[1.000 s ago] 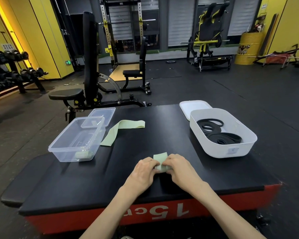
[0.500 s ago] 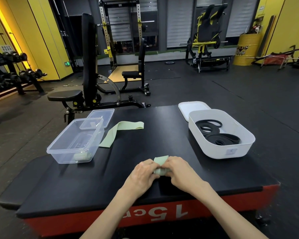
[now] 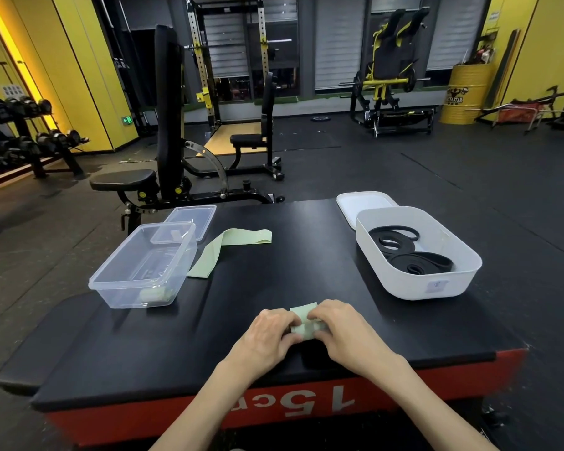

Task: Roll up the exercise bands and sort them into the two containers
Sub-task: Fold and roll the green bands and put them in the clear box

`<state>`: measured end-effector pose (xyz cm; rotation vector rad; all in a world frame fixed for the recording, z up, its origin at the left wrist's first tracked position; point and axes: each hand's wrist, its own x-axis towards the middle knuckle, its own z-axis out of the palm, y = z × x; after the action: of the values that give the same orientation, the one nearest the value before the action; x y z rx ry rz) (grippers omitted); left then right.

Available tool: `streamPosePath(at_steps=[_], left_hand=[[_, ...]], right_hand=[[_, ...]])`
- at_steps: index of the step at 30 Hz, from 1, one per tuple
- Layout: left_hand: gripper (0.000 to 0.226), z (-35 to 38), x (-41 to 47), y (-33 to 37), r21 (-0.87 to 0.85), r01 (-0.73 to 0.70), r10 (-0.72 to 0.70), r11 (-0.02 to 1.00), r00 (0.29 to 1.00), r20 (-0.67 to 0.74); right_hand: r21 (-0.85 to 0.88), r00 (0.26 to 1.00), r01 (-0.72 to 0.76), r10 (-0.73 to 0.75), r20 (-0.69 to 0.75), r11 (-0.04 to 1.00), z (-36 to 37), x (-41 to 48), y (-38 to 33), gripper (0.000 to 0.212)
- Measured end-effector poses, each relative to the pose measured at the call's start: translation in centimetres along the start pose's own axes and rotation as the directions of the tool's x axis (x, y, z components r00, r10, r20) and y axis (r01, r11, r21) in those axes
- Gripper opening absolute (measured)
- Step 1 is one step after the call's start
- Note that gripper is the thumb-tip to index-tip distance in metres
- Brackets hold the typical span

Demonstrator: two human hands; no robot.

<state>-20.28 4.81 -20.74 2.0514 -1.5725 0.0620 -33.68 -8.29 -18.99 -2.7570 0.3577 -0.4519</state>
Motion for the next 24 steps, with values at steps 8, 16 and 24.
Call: streamPosePath(at_steps=[8,16,24], left_hand=[[0.028,-0.1,0.5,-0.1,-0.012,-0.004,0.004,1.0,1.0,-0.015],[0.023,0.0,0.6,-0.1,-0.03,0.003,-0.005,1.0,0.998,-0.063],[0.022,-0.1,1.1,-0.4,0.005,0.049,-0.049,0.999,0.999,-0.01]], right_hand=[[-0.031,0.999,-0.013,0.014,0.042,0.999,0.1,0.8,0.0,0.027],[-0.009,0.997,-0.056,0.056,0.058,0.998,-0.1,1.2,-0.1,0.028],[-0.038,0.999,-0.011,0.012,0.037,0.999,-0.2,1.3,-0.3,0.027]])
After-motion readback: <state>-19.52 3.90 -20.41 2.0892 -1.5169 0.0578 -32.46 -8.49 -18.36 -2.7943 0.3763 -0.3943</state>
